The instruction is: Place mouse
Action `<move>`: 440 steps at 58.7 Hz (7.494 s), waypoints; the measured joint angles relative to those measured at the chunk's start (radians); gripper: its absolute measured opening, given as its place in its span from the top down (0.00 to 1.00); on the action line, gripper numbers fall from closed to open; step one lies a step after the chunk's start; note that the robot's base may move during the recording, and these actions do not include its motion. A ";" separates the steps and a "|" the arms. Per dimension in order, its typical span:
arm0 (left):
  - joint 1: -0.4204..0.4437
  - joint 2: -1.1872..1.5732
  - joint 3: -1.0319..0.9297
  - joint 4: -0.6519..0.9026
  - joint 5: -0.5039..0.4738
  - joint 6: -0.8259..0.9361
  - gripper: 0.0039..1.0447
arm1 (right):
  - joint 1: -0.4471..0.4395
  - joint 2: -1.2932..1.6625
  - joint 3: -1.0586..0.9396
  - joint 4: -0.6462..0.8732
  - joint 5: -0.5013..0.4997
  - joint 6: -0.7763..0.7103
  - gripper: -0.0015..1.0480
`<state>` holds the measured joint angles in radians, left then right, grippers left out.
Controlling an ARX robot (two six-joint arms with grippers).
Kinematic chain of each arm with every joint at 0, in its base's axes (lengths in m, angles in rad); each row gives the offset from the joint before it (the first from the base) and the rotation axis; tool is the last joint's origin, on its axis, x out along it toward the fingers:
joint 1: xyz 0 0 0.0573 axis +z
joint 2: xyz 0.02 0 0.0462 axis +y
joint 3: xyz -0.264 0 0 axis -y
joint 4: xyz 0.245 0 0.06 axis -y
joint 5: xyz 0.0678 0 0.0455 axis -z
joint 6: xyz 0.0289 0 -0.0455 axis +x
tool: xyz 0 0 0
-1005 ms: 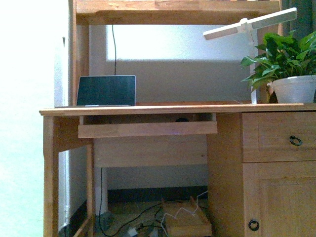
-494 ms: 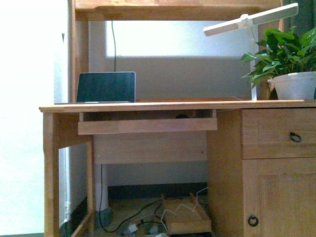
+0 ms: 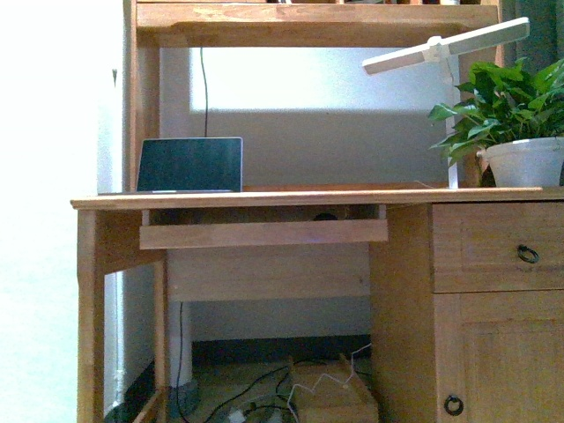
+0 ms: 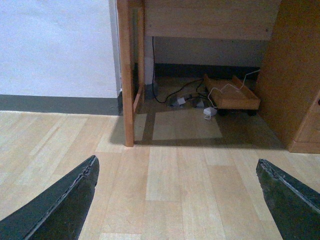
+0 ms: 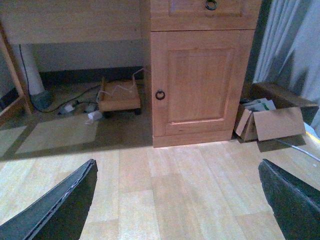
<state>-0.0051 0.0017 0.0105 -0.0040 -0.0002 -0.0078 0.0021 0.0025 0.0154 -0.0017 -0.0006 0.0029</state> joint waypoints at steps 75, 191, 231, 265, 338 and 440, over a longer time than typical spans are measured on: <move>0.000 0.000 0.000 0.000 0.000 0.000 0.07 | 0.000 0.000 0.000 0.000 0.000 0.000 0.07; 0.326 1.344 0.365 0.575 0.533 1.059 0.07 | 0.000 0.000 0.000 0.000 0.000 0.000 0.07; 0.137 2.012 0.882 0.911 0.562 1.406 0.07 | 0.000 0.000 0.000 0.000 0.000 0.000 0.07; 0.124 2.219 1.134 0.796 0.578 1.454 0.07 | 0.000 0.000 0.000 0.000 0.000 0.000 0.07; -0.105 1.560 0.753 0.090 0.658 0.703 0.07 | 0.000 0.000 0.000 0.000 0.000 0.000 0.07; -0.001 0.054 0.052 -0.005 -0.003 0.014 0.98 | 0.475 0.508 0.291 0.131 0.402 0.092 0.07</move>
<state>-0.0059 0.0559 0.0624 -0.0086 -0.0032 0.0059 0.4770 0.5106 0.3065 0.1295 0.4015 0.0948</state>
